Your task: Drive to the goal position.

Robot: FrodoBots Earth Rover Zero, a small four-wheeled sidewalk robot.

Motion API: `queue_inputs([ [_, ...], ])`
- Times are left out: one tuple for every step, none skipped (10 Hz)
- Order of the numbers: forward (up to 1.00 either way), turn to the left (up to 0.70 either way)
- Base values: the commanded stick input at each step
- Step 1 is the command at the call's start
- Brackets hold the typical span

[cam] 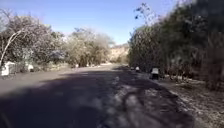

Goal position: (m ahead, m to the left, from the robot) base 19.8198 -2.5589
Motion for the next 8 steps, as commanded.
queue_inputs([
  [1.0,0.0],
  [1.0,0.0],
  [1.0,0.0],
  [1.0,0.0],
  [1.0,0.0],
  [1.0,0.0],
  [1.0,0.0],
  [1.0,0.0],
])
